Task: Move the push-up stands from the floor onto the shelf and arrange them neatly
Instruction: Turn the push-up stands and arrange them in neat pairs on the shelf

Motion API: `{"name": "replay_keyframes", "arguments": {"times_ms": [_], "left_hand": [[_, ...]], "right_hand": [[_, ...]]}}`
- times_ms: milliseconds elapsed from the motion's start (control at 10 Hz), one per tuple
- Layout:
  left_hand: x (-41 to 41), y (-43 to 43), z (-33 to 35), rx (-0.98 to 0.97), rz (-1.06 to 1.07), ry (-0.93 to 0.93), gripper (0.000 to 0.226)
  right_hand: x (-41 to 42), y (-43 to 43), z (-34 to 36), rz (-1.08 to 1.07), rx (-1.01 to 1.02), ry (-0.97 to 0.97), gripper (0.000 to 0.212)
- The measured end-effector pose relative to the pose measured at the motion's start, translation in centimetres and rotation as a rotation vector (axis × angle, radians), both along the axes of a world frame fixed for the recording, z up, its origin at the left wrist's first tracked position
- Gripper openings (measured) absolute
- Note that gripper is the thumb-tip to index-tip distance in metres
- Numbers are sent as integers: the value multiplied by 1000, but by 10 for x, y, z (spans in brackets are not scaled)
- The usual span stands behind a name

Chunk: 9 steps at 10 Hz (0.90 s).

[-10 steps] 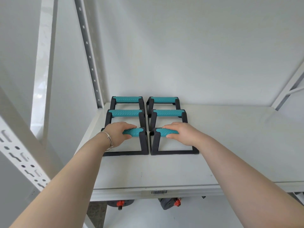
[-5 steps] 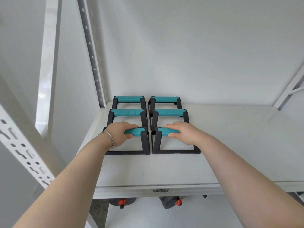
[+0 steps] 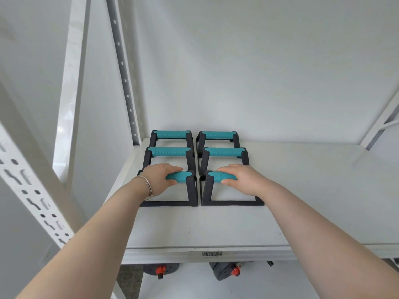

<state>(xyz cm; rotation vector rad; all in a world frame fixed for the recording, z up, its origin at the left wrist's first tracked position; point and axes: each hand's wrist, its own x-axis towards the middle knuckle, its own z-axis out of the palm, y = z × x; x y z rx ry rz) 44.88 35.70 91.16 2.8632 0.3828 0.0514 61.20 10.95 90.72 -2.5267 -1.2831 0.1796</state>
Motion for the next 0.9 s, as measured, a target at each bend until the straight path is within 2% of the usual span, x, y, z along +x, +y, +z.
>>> {"name": "replay_keyframes", "arguments": {"times_ms": [200, 400, 600, 800, 900], "left_hand": [[-4, -9, 3, 143, 28, 39, 48], [-3, -16, -1, 182, 96, 11, 48], [-2, -39, -4, 158, 238, -53, 47], [-2, -80, -5, 119, 394, -217, 52], [-3, -100, -9, 145, 405, -268, 52]], "right_hand": [[-12, 2, 0, -54, 2, -122, 42], [-18, 3, -6, -112, 88, -167, 43], [-30, 7, -16, -207, 157, -262, 48], [-48, 1, -23, -413, 391, -376, 46], [-52, -10, -23, -472, 431, -438, 50]]}}
